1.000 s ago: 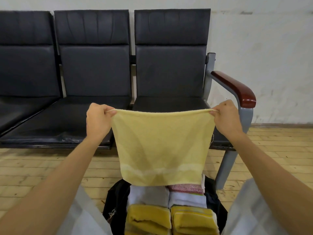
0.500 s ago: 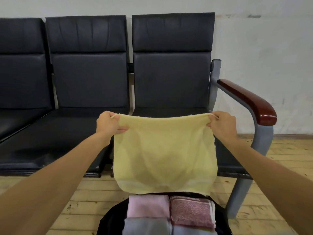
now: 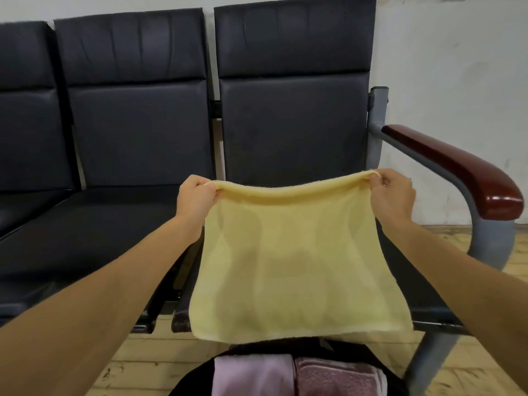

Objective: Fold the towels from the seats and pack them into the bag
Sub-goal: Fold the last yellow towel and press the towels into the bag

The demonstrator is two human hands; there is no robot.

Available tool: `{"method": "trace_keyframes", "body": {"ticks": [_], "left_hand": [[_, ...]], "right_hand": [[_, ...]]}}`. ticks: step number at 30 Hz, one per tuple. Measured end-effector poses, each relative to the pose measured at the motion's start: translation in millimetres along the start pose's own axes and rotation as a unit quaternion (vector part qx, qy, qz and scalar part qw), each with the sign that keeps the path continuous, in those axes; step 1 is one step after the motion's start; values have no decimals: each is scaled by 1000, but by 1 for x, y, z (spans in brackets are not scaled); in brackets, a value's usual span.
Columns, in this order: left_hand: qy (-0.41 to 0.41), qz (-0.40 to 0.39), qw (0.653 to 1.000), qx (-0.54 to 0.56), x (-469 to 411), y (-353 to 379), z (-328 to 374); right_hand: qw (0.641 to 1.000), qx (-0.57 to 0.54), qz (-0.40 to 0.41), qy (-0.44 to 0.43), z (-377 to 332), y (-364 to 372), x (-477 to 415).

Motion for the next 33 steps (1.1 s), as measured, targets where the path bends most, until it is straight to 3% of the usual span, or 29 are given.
{"method": "trace_keyframes", "body": {"ticks": [4,7,10,13,17,23,29,33], "left_hand": [[11,-3,1000,23,36,-17,11],[-13,-73,997,-10,78,-33,4],[-32,-146,985,-90,116,-42,-18],[8,-219,961,-170,139,-47,-42],[82,-309,918,-236,143,-45,-58],[112,-282,916,-261,125,-30,-79],[153,-238,914,-291,112,-16,-85],[146,-187,944,-231,109,-18,-81]], "right_hand": [[996,66,-24,-51,5,-26,22],[982,130,-118,-75,21,-46,50],[922,290,-224,-127,42,-61,82],[848,420,-269,-176,63,-65,100],[829,453,-262,-194,70,-59,110],[874,400,-250,-119,80,-32,96],[910,327,-231,-105,85,-10,79],[932,285,-205,-89,81,-9,79]]}}
Point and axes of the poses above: each hand's wrist, its own x-axis away from the middle knuckle, its own y-axis out of the palm, z = x × y, the point moved 2 cm from there along -x, towards the middle knuckle, and after that the axes turned 14 degrees about y, right-handed, at the moved point
